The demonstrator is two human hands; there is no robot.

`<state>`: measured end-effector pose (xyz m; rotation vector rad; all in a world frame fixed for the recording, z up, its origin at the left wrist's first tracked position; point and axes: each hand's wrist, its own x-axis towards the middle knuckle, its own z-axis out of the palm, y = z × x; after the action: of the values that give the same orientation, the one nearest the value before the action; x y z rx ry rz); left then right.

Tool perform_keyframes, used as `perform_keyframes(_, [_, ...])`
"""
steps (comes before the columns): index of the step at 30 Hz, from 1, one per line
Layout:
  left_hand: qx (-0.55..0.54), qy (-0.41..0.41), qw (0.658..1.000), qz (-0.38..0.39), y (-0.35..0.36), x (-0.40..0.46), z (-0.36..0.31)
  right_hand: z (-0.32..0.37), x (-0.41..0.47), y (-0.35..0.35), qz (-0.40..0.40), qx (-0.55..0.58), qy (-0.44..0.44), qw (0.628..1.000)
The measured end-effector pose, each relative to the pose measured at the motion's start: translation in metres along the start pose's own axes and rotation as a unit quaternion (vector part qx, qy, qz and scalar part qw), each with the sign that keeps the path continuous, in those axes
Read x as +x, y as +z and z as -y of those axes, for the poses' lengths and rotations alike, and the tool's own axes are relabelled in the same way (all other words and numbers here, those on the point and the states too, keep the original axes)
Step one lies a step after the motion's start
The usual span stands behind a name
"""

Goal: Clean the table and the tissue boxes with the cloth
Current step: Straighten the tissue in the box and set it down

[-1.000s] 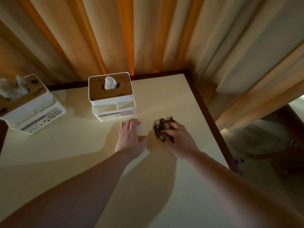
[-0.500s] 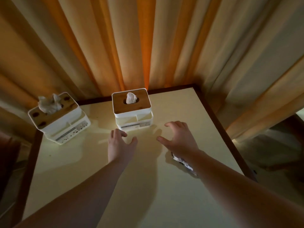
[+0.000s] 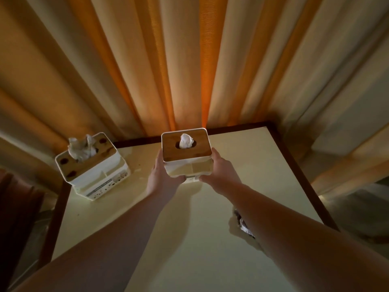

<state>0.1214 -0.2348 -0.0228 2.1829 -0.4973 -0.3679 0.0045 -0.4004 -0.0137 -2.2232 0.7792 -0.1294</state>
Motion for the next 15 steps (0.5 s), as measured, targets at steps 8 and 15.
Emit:
perform_keyframes(8, [-0.012, 0.047, 0.998, 0.044, 0.044, 0.027, -0.039, -0.035, 0.007, -0.040, -0.075, 0.043, -0.004, 0.996])
perform_keyframes(15, [-0.038, 0.088, 0.988, 0.124, 0.101, 0.045, -0.100, -0.087, 0.003, -0.095, -0.139, 0.051, 0.050, 0.988])
